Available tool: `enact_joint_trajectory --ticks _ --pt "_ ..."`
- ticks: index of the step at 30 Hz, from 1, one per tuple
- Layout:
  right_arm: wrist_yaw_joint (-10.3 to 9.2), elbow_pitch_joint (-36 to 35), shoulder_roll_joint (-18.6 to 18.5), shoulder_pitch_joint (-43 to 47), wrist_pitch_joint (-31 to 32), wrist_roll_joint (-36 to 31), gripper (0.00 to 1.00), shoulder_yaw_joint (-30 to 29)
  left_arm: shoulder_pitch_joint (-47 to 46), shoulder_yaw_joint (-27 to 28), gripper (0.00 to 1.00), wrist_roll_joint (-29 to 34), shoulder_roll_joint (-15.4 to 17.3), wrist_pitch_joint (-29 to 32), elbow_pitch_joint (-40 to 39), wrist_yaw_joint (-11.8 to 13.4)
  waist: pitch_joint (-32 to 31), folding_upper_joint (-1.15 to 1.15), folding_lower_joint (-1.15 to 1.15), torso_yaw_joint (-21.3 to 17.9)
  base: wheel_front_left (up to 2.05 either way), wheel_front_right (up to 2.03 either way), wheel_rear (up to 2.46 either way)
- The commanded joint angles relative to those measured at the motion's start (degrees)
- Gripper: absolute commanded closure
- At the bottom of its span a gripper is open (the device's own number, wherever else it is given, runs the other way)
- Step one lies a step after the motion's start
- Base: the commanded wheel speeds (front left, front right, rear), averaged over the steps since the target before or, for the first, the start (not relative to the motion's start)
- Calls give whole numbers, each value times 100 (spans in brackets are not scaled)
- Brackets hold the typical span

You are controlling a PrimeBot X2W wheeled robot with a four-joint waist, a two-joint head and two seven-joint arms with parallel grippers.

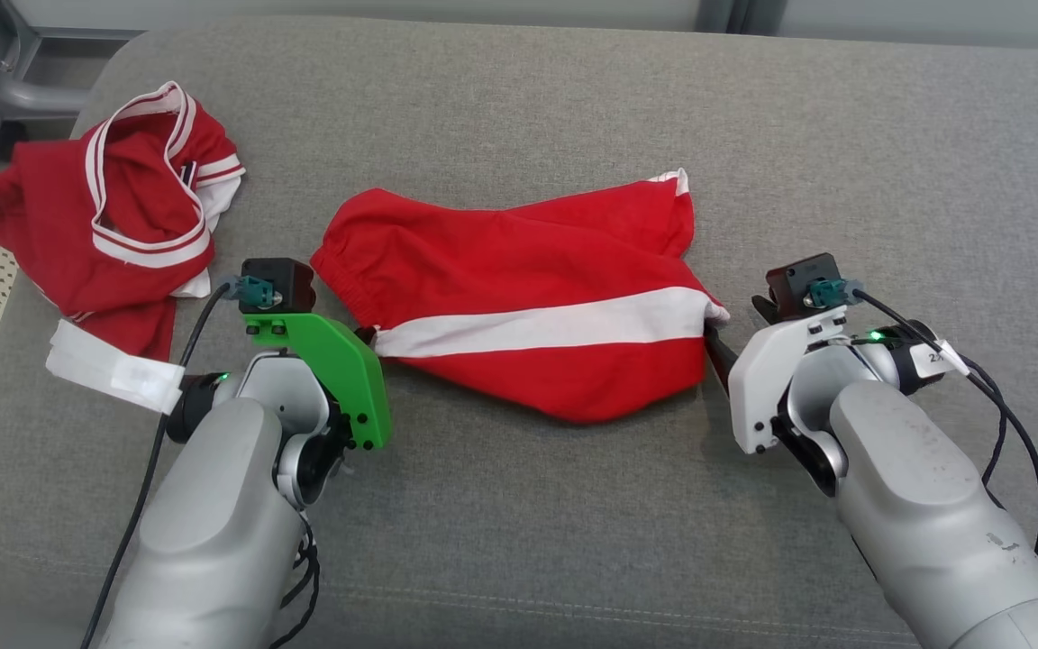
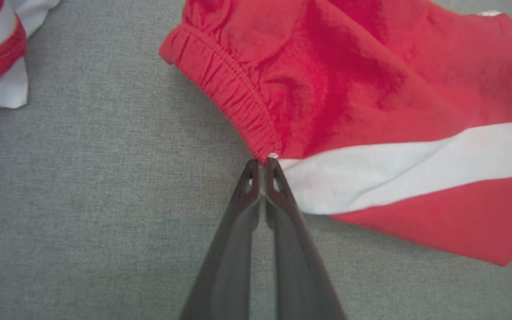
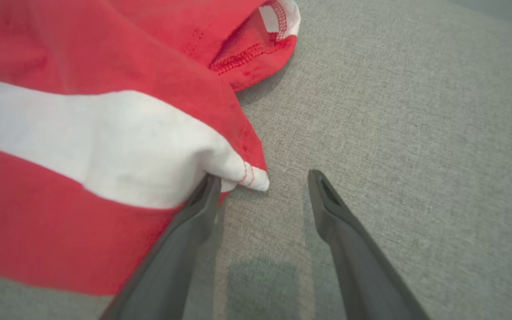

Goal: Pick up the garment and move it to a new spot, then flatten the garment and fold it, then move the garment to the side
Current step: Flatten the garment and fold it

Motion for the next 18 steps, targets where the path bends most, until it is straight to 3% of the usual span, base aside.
enact_joint_trajectory --ticks 1,5,6,7,10,18 --pt "-3 65 31 -88 -15 45 0 29 -55 -5 100 4 -22 -24 3 -13 30 0 0 36 0 0 0" --pt "-4 328 88 -239 23 198 0 142 -126 -38 100 -18 -44 -54 43 -33 68 0 0 90 0 0 0" --pt "-4 386 109 -270 24 262 18 169 -134 -46 100 -17 -50 -81 54 -32 70 0 0 100 0 0 0" --pt "-3 436 124 -294 30 287 53 208 -139 -51 100 -29 -54 -98 70 -39 67 0 0 108 0 0 0" --pt "-4 595 109 -359 -9 352 100 272 -161 -75 100 -30 -62 -143 104 -46 64 0 0 121 0 0 0" --pt "-4 783 36 -375 -272 531 100 428 -72 -79 100 -35 7 -477 139 -106 -88 0 0 37 0 0 0"
